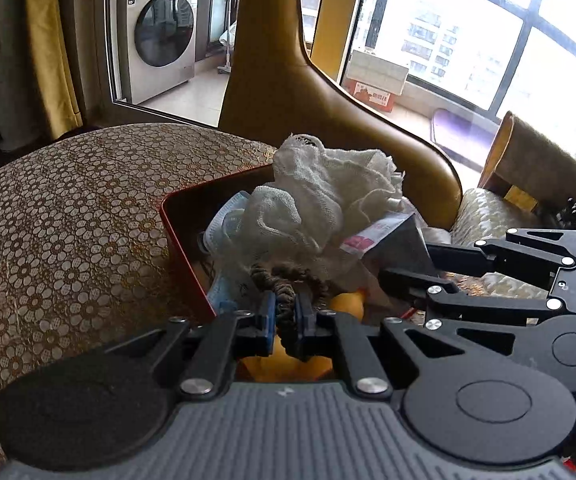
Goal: Organize soft objects
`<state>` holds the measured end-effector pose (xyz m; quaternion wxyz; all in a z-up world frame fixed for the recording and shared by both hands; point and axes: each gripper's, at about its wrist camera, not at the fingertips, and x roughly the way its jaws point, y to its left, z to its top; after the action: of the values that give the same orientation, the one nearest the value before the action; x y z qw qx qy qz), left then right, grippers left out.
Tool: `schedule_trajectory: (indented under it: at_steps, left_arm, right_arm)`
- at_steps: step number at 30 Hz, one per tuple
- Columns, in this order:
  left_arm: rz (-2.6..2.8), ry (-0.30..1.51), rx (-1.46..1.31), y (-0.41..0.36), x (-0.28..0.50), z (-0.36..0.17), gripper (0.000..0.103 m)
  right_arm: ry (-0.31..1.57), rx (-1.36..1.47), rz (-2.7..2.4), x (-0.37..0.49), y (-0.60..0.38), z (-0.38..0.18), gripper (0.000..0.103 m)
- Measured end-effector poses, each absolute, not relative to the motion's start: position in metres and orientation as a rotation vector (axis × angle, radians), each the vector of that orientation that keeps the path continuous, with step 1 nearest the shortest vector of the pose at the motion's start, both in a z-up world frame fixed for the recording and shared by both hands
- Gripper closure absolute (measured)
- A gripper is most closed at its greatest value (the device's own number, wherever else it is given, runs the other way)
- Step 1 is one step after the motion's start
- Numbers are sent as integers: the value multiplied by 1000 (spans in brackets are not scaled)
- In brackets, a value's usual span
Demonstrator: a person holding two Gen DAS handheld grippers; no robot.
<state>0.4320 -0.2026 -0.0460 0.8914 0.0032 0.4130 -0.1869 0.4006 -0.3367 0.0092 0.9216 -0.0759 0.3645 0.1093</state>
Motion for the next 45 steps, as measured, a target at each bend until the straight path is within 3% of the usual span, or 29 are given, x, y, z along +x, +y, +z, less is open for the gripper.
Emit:
schedule_trajectory:
  at_steps: [10, 18, 22, 26, 41, 45]
  left_arm:
    - [-415, 790, 3, -197, 404, -22, 88]
    - [-411, 725, -19, -186, 374, -2, 39]
    - [-408, 698, -23, -177, 359, 5, 38]
    - [-399, 652, -25, -168, 341, 14, 25]
    - [-381, 570, -22, -149, 275, 29, 18]
    - [-350, 544, -14, -143, 254, 32, 6]
  right_arm:
    - [700, -120, 242, 376, -339, 36, 67]
    - [669, -99, 244, 353, -343, 56, 64]
    - [647, -82, 243, 341, -348, 66, 55]
    - [638, -83, 239, 331, -352, 71, 48]
    - [557, -17, 284, 267, -349, 89, 24]
    - [528, -8, 295, 252, -345, 92, 17]
